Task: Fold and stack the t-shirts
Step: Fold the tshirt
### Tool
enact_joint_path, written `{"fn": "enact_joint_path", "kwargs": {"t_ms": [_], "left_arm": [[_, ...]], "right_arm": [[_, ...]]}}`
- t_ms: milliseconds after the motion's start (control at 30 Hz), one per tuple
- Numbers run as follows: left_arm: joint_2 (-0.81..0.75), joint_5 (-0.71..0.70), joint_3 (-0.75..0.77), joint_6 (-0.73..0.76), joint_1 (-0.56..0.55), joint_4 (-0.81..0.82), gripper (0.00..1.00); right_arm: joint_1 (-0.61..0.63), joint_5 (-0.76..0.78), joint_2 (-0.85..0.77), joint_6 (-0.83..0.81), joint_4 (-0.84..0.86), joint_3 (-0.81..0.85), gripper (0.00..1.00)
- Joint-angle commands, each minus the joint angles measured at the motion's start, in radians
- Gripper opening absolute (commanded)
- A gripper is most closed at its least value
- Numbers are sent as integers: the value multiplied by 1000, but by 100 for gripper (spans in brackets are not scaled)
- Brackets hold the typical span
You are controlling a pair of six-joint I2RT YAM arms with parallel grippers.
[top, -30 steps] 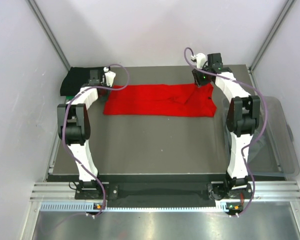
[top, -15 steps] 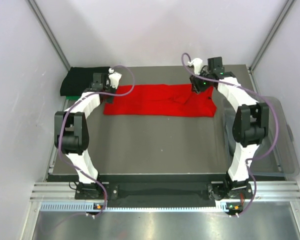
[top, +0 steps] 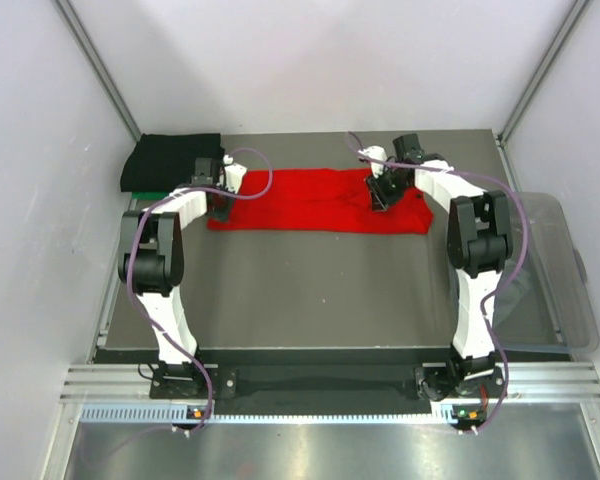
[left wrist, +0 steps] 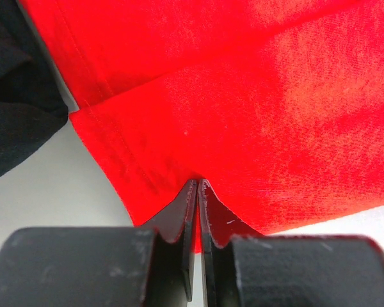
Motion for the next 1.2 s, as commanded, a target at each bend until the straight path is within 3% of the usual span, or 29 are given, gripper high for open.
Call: {"fn": "enact_joint_path", "kwargs": {"t_ms": [0,167,267,400,467,533,567,633,733,900,1033,1167], "left_arm": [[16,-8,4,-14,3,-9,9],[17,-15,-7,-12,4,-3,9],[17,-22,-11,-12,3,-5,9],[-1,-23,-20,-14,3,-5,9],[-55,-25,-42,-9,3,8,12],[-128,-17,-57,-2,3,14,15],[-154,-9,-69,12,3,14,18],[-223,9,-79,23,4,12,25],[-279,64,-76,52,3,-29,29],[-290,101,-53,262,-2,-165,36],[-233,118,1,539,-2,-322,41],[-166,116,42,632,-4,-390,41]], "right_arm": [[14,-16,24,-4,-1,76,33],[30,-21,81,7,10,125,33],[35,-31,151,24,-10,235,35],[15,-51,230,114,-9,579,34],[6,-53,202,187,22,672,35],[17,-16,155,162,13,723,37],[29,-4,74,136,26,700,40],[27,10,-27,143,77,531,44],[26,10,-239,154,187,236,49],[30,11,-548,140,278,-199,57],[34,28,-669,81,179,-324,57],[34,28,-727,74,138,-399,57]]}}
